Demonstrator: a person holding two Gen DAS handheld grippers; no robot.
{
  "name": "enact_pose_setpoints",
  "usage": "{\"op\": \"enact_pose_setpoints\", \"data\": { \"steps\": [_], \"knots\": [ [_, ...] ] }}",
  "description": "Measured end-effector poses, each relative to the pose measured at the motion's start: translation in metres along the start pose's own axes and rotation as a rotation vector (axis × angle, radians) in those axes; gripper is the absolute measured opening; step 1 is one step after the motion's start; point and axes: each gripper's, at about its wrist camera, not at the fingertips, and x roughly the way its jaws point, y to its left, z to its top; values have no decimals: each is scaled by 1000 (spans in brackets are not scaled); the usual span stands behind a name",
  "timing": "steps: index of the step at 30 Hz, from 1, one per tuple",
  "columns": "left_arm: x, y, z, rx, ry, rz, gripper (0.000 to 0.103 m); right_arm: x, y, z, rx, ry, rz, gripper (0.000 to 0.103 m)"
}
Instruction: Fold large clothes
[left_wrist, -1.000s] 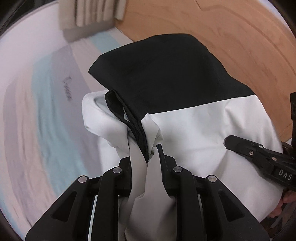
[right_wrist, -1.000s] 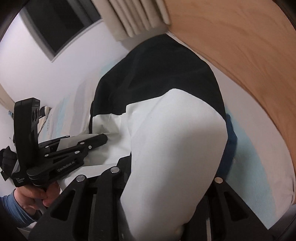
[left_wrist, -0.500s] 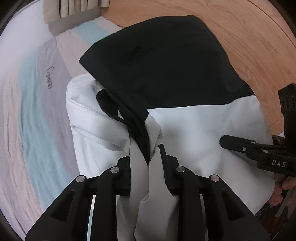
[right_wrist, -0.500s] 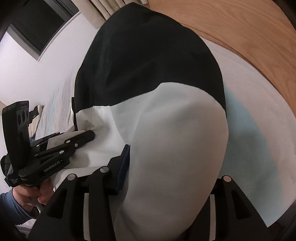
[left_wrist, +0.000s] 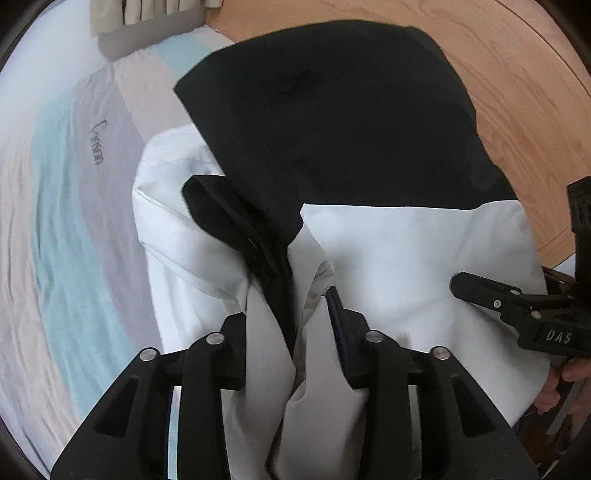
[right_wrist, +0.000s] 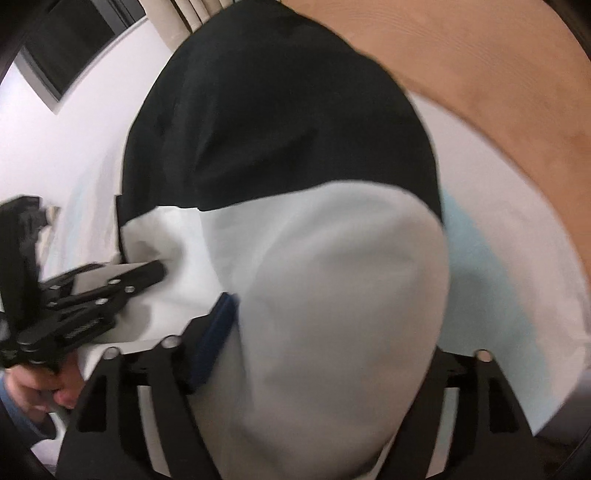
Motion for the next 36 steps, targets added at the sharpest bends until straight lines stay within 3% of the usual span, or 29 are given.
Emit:
{"op": "enact_pose_setpoints", "data": {
  "steps": [2,7,11,21,29,36],
  "knots": [
    [-7,2,1,-13,5,1,54,-9,5,-5,-12,-18,-59,81],
    [-29,6,-1,2,-16,23,80,-26,8,-14,26,-52,-159,91],
    [-50,6,-1,27,-44,32,88,-48,14,-24,46,-95,-240,94],
    [-124,6,-22,117,-136,34,96,-131,61,-67,136,-294,-359,96],
    [-197,24,-87,222,-208,66,97,-183,136,-127,197,-373,-429,96],
    [-269,65,-164,260,-226,56,97,-224,229,-213,234,-391,-488,96]
  ]
}}
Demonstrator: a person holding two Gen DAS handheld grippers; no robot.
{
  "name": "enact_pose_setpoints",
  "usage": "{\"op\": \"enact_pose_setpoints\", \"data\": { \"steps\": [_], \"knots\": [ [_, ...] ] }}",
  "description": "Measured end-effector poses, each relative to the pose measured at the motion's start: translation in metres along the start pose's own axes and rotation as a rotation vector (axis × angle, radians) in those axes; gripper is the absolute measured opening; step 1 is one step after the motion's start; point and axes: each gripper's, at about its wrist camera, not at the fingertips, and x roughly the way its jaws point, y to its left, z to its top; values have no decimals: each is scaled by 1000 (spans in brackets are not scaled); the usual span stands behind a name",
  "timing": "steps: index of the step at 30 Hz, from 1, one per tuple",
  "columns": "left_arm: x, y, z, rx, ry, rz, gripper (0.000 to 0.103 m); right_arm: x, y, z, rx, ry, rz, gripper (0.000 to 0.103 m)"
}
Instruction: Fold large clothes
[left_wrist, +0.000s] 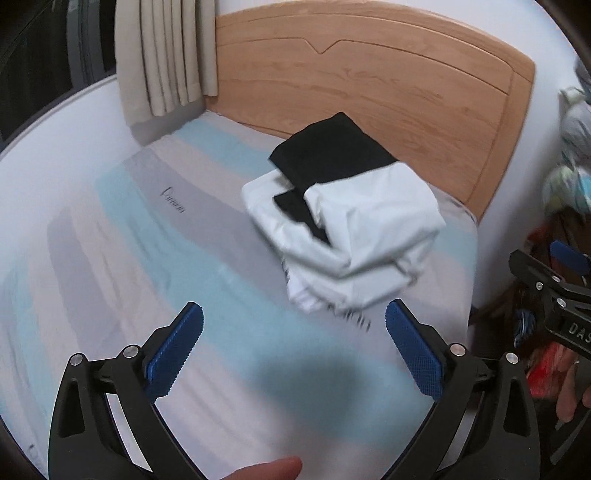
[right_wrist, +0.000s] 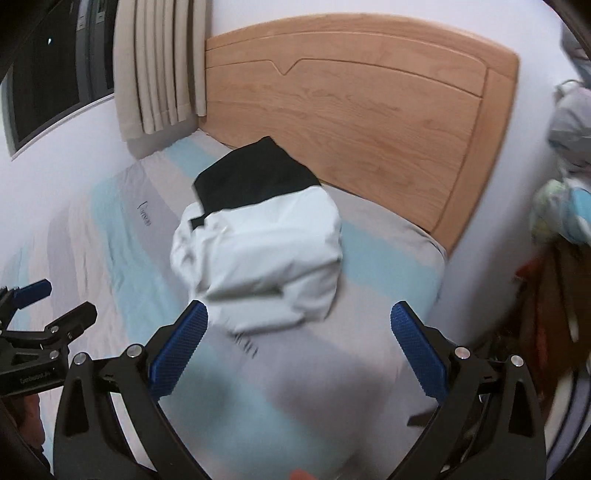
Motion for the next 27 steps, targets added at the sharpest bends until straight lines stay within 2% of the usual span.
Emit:
{"op": "enact_pose_setpoints", "data": {
  "steps": [4,6,8,10,16,22,27],
  "knots": [
    [-42,14,-39,14,11,2,97,-52,21,-37,31,1,-16,96],
    [-57,19,-52,15,13,6,97,-70,26,-49,43,-12,-15,96],
    [-71,23,-66,-2,0,-33,97,-89,30,-63,58,-30,-18,96],
    [-79,21,-77,-4,-14,-13,97,-98,31,-73,73,-31,-41,96],
    [-80,7,-107,2,-37,47,97,-107,27,-103,61,-73,-84,96],
    [-72,-10,-128,14,-39,39,97,-101,17,-130,48,-78,-61,96],
    [-75,-21,-131,20,-55,42,97,-98,11,-139,49,-74,-64,96]
  ]
}}
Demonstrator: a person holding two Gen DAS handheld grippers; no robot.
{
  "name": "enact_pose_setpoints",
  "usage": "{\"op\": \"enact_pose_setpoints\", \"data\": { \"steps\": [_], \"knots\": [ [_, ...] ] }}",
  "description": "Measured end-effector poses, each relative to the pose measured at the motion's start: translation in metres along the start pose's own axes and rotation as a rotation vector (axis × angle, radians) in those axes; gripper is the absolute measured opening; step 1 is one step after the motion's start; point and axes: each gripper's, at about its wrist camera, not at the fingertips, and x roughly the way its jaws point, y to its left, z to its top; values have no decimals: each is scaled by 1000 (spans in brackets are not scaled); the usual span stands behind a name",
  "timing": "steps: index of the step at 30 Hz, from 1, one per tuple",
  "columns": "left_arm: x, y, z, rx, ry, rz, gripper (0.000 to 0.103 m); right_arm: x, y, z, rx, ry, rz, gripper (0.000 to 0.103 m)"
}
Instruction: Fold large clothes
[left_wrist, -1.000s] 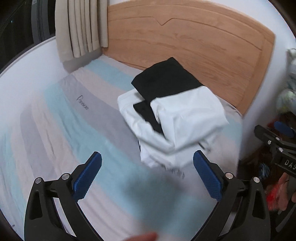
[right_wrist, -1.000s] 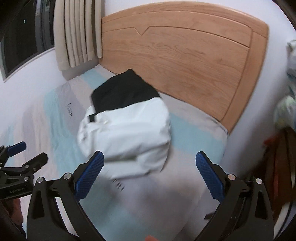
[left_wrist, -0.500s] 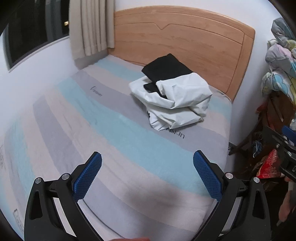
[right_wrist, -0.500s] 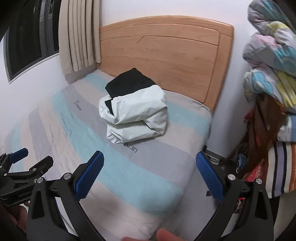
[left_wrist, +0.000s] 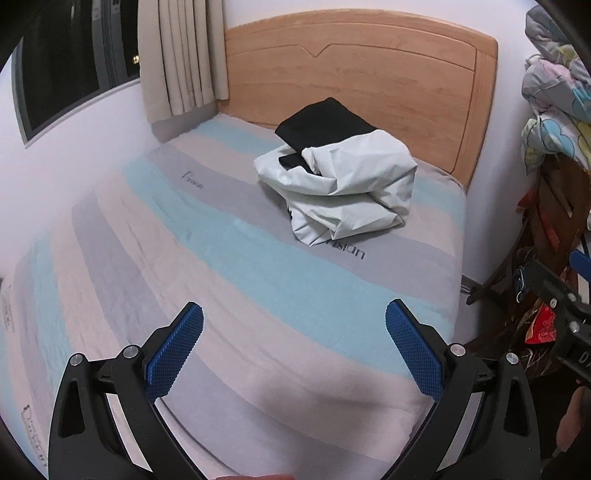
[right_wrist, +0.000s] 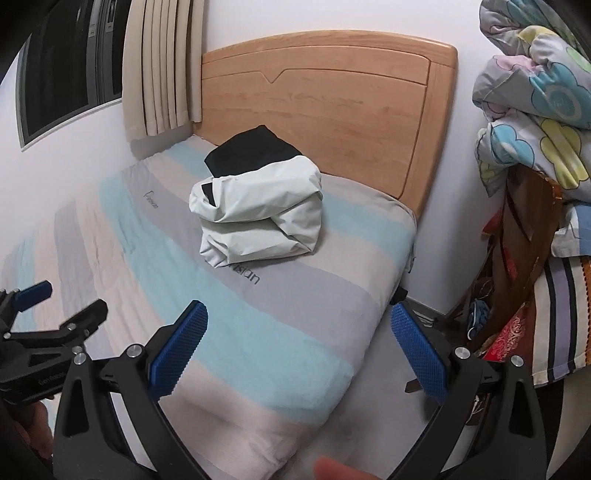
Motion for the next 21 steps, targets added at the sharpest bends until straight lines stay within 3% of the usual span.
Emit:
{"op": "enact_pose_setpoints", "data": {
  "steps": [21],
  "knots": [
    [-4,-4,6,7,-36,8,97,8,-4,0,15,8,5,96]
  ]
}}
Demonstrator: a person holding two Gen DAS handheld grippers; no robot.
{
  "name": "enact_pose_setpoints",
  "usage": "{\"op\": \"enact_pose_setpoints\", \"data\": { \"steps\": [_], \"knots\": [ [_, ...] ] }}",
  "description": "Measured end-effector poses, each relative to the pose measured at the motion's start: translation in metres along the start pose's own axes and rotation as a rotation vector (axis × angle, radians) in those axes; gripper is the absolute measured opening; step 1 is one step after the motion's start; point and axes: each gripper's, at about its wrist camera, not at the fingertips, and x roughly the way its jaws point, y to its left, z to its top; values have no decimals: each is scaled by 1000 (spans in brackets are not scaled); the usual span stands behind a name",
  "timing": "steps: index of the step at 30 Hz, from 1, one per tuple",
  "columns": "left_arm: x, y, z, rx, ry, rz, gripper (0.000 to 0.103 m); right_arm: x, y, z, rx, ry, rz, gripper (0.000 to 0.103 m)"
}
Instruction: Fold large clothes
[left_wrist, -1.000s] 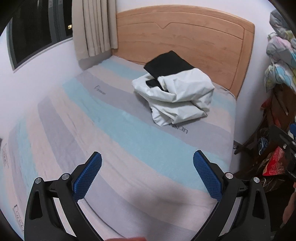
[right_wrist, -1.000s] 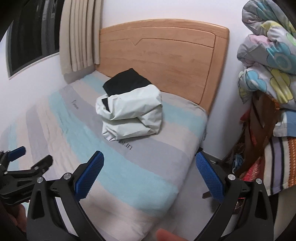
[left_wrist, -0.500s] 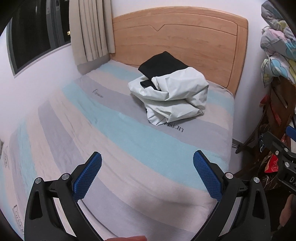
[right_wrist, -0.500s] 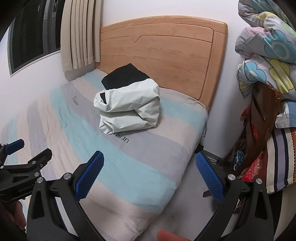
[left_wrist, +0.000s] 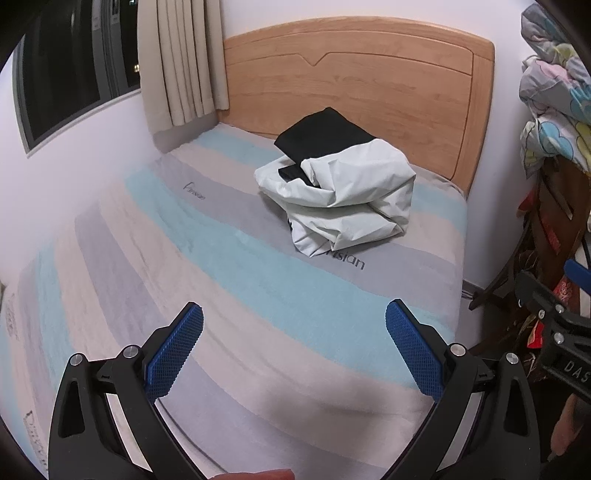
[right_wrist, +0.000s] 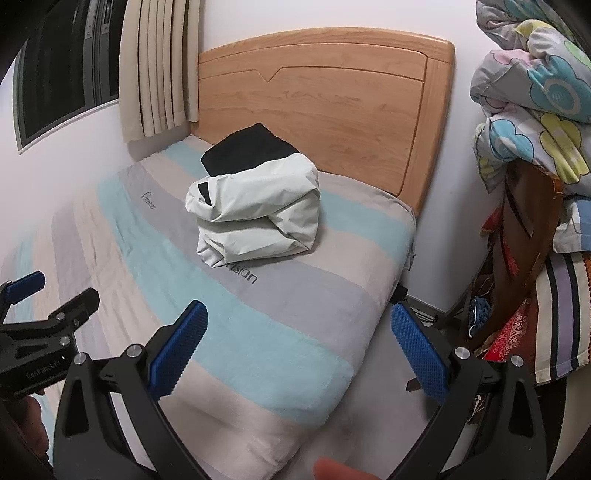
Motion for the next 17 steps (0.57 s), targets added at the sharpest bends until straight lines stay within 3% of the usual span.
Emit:
{"op": "enact_pose_setpoints", "data": {
  "steps": [9,17],
  "knots": [
    [-7,4,5,-40,-30,0,97,1,-1,1,-6,8,-2,96],
    [-5,5,7,-41,18,-15,97,0,-3,4,4,11,-6,96]
  ]
}}
